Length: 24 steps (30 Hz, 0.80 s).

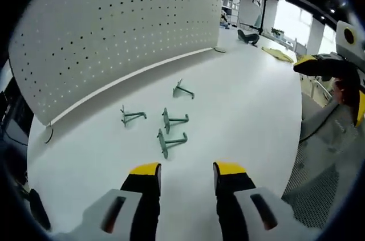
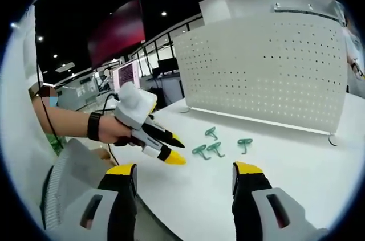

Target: Insert the hook assembly into the mounting plate slot until the hook locks in place.

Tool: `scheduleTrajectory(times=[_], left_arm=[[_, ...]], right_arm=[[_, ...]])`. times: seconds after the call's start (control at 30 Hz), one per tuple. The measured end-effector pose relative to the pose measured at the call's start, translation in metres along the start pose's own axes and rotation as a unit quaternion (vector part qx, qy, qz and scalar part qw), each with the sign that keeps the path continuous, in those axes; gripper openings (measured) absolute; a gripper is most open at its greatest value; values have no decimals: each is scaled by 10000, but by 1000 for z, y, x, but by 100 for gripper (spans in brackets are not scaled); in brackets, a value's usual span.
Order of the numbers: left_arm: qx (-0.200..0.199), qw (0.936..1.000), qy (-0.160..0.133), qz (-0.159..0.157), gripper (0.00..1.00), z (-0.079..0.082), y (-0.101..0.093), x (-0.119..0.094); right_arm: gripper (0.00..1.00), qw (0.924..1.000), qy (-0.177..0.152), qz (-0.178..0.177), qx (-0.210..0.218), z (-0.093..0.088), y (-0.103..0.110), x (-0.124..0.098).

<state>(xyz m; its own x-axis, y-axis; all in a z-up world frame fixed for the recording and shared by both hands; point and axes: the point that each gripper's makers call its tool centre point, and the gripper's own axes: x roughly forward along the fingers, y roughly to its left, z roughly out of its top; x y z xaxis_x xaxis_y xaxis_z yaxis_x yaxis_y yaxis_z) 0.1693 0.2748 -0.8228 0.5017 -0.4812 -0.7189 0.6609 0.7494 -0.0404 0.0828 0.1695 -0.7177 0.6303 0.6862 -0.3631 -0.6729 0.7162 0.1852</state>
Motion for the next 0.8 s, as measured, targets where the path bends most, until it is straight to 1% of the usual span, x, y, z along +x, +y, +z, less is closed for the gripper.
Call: scheduleTrajectory(times=[0.1, 0.17, 0.2, 0.27, 0.3, 0.43, 0.6, 0.67, 0.73, 0.8], left_arm=[[-47, 9999, 78, 60, 35, 0, 5, 3], [-32, 9999, 72, 90, 33, 1, 7, 4], [-13, 9999, 54, 99, 30, 2, 8, 5], [-35, 9998, -34, 186, 21, 5, 11, 6], [-38, 9998, -49, 187, 19, 5, 12, 8], [-65, 9994, -34, 327, 22, 6, 18, 12], [-129, 9993, 24, 363, 20, 4, 22, 18], [-240, 9990, 17, 368, 19, 4, 22, 19], [-219, 9990, 21, 390, 18, 3, 22, 22], [-211, 9988, 99, 421, 17, 0, 24, 24]], right_arm=[[67, 10000, 50, 15, 14, -3, 0, 0], [67, 10000, 54, -1, 13, -3, -1, -1], [67, 10000, 48, -4, 27, -3, -1, -1], [66, 10000, 48, -1, 63, -4, -1, -1], [66, 10000, 46, 12, 87, -4, -1, -1], [64, 9999, 29, 23, 101, -3, 0, -1], [64, 9999, 38, 52, 92, -2, -1, 0], [64, 9999, 37, 71, 95, -2, -1, 0], [63, 9999, 57, 68, 95, -2, -2, 0], [63, 9999, 34, 70, 88, 0, -1, -1]])
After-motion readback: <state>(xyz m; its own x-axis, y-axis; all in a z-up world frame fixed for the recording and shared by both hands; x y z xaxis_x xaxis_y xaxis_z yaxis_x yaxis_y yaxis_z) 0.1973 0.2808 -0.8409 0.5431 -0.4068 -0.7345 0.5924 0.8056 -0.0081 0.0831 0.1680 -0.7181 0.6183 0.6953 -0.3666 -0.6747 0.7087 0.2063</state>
